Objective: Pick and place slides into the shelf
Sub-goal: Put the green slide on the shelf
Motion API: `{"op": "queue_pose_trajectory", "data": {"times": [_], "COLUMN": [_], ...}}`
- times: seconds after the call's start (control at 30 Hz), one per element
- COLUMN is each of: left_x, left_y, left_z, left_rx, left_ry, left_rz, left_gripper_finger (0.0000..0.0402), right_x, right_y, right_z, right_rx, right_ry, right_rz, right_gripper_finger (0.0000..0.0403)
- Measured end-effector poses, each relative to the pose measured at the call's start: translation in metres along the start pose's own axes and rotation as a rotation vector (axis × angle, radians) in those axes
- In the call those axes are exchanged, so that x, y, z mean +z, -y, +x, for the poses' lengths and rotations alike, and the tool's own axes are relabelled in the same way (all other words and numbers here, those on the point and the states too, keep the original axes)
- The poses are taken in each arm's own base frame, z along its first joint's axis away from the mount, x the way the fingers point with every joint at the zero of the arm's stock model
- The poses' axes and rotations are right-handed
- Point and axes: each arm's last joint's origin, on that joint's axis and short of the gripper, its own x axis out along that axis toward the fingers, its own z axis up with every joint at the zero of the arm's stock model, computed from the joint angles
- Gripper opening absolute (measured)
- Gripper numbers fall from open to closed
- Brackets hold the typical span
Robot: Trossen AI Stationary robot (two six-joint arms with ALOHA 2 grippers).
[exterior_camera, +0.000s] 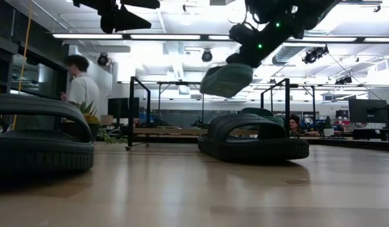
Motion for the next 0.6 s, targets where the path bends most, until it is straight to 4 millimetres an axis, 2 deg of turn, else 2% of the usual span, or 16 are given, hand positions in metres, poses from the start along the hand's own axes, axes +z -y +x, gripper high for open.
{"op": "queue_pose_trajectory", "data": {"times": [0.4,0.6], "left_x": [0.000,0.000], "left_y": [0.000,0.000], "left_z": [0.000,0.000], "left_rx": [0.000,0.000], "left_ry": [0.001,0.001], "left_rz": [-0.001,0.000], "left_gripper_finger": [0.0381,0.0381], "right_x": [-0.015,-0.023], "right_y": [-0.013,-0.009], "right_z": [0.035,0.046], "right_rx": [-0.016,-0.040], "right_ry": [-0.014,-0.048], "right_rz": [-0.005,-0.011], "right_gripper_finger": [0.0000,0.0000]}}
